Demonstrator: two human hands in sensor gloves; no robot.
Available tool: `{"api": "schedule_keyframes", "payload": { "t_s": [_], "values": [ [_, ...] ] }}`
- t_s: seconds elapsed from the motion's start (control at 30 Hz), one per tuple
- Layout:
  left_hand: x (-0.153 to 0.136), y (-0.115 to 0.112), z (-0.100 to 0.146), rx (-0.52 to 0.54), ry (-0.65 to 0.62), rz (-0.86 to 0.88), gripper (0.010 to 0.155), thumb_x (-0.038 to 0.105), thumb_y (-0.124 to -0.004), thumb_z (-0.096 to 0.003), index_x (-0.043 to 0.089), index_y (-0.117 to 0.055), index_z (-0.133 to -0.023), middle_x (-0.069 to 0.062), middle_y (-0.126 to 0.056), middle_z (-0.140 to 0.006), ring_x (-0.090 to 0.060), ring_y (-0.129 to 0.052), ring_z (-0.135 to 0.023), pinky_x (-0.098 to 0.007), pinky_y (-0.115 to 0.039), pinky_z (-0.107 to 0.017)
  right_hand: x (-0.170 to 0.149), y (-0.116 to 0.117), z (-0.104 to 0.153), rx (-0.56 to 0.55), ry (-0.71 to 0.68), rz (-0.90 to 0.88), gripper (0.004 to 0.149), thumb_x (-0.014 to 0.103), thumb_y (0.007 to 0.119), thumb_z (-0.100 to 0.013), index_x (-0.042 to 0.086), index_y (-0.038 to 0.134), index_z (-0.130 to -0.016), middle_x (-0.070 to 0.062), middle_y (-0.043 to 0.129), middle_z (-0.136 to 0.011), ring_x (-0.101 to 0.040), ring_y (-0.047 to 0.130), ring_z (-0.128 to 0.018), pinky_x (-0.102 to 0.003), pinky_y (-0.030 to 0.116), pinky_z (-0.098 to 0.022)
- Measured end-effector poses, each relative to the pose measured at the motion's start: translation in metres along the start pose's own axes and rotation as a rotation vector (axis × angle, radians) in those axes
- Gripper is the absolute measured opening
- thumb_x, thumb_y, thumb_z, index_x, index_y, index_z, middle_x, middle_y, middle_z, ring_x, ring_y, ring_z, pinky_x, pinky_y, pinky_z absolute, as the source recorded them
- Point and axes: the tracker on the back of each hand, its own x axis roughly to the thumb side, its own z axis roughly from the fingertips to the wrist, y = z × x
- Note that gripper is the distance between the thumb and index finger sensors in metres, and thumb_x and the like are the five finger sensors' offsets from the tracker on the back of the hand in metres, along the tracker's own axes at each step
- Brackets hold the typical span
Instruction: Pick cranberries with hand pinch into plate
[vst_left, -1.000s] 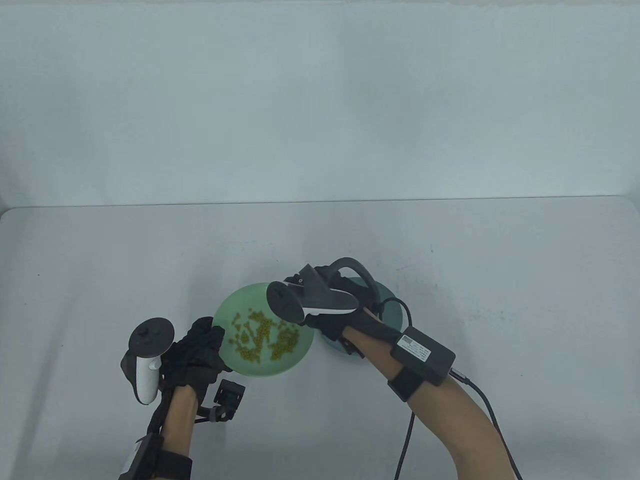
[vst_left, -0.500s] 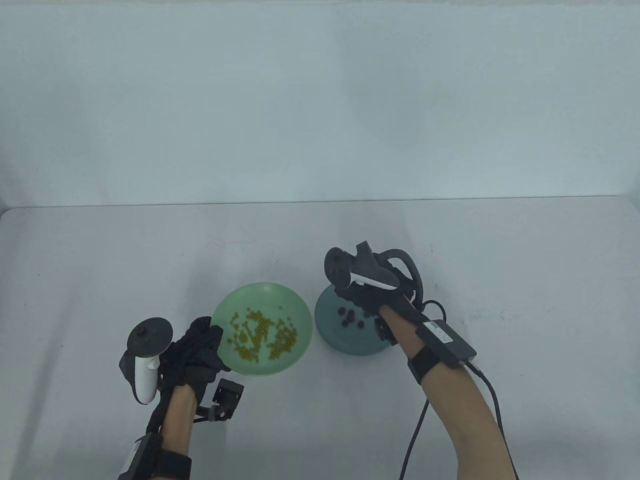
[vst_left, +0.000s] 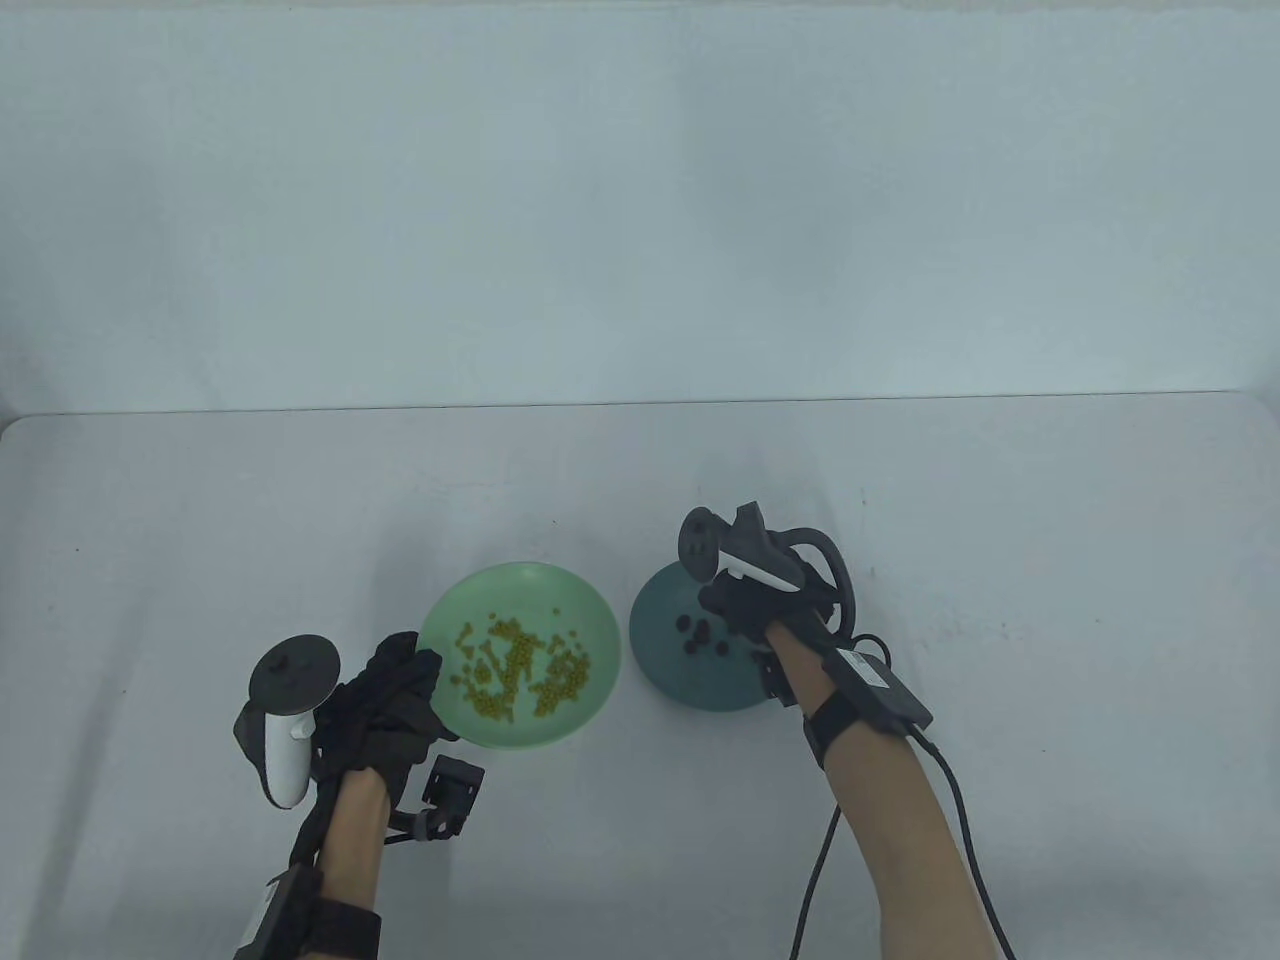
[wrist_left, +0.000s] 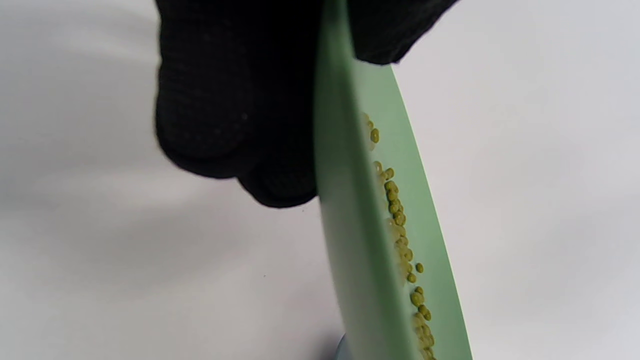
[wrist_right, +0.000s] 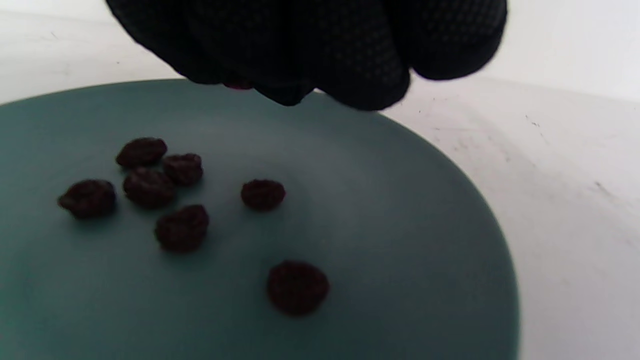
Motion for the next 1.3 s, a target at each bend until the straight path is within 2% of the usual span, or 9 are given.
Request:
{"api": "schedule_keyframes", "payload": {
  "t_s": [0.37, 0.53, 0.7, 0.87, 1.0, 1.13, 1.3],
  "values": [
    [0.000, 0.001, -0.001, -0.003, -0.001, 0.000, 0.052, 0.022, -0.066, -0.0591, -0.002, -0.055, -0.103, -0.019, -0.085, -0.082, -0.024, -0.109, -0.050, -0.031, -0.097, -0.037, 0.000, 0.013, -0.006, 0.028, 0.025, -0.002, 0.051, 0.050, 0.076, -0.052, 0.013, 0.085, -0.086, 0.014, 0.091, -0.044, -0.006, 0.096, -0.037, -0.034, 0.087, -0.037],
    [0.000, 0.001, 0.000, 0.000, 0.001, 0.001, 0.052, 0.022, -0.066, -0.0591, -0.002, -0.055, -0.103, -0.019, -0.085, -0.082, -0.024, -0.109, -0.050, -0.031, -0.097, -0.037, -0.002, 0.003, -0.001, -0.015, 0.033, -0.002, 0.054, 0.051, 0.075, -0.052, 0.013, 0.083, -0.089, 0.014, 0.091, -0.046, -0.006, 0.096, -0.038, -0.034, 0.087, -0.038],
    [0.000, 0.000, 0.000, -0.001, 0.001, 0.000, 0.052, 0.022, -0.066, -0.0591, -0.002, -0.055, -0.103, -0.019, -0.085, -0.082, -0.024, -0.109, -0.050, -0.031, -0.097, -0.037, -0.006, -0.017, 0.012, -0.063, 0.021, 0.006, 0.054, 0.052, 0.074, -0.052, 0.014, 0.082, -0.090, 0.014, 0.091, -0.047, -0.007, 0.096, -0.039, -0.034, 0.087, -0.039],
    [0.000, 0.000, -0.001, 0.000, 0.006, 0.002, 0.052, 0.022, -0.066, -0.0591, -0.002, -0.055, -0.103, -0.019, -0.085, -0.082, -0.024, -0.110, -0.050, -0.031, -0.097, -0.037, -0.013, -0.048, 0.045, -0.157, -0.024, -0.012, 0.060, 0.057, 0.069, -0.053, 0.016, 0.078, -0.096, 0.009, 0.093, -0.059, -0.012, 0.098, -0.051, -0.038, 0.086, -0.046],
    [-0.001, 0.000, 0.000, 0.000, 0.008, 0.010, 0.052, 0.022, -0.066, -0.0591, -0.002, -0.055, -0.104, -0.019, -0.085, -0.082, -0.024, -0.109, -0.050, -0.031, -0.097, -0.037, -0.019, -0.071, 0.085, -0.235, -0.105, -0.065, 0.070, 0.064, 0.060, -0.054, 0.018, 0.069, -0.105, 0.000, 0.090, -0.086, -0.024, 0.095, -0.075, -0.048, 0.081, -0.057],
    [0.000, 0.000, 0.000, 0.002, 0.004, 0.017, 0.052, 0.022, -0.066, -0.0592, -0.002, -0.055, -0.104, -0.019, -0.085, -0.082, -0.024, -0.109, -0.050, -0.030, -0.097, -0.037, -0.021, -0.080, 0.126, -0.296, -0.203, -0.095, 0.078, 0.067, 0.054, -0.053, 0.018, 0.057, -0.114, -0.009, 0.076, -0.108, -0.037, 0.081, -0.096, -0.061, 0.069, -0.068],
    [0.000, 0.000, 0.000, 0.005, 0.001, 0.024, 0.052, 0.023, -0.066, -0.0592, -0.001, -0.055, -0.104, -0.019, -0.085, -0.083, -0.025, -0.109, -0.051, -0.031, -0.097, -0.037, -0.021, -0.074, 0.171, -0.347, -0.301, -0.097, 0.085, 0.070, 0.050, -0.052, 0.017, 0.046, -0.118, -0.014, 0.059, -0.120, -0.046, 0.063, -0.109, -0.071, 0.051, -0.073]
  ]
}}
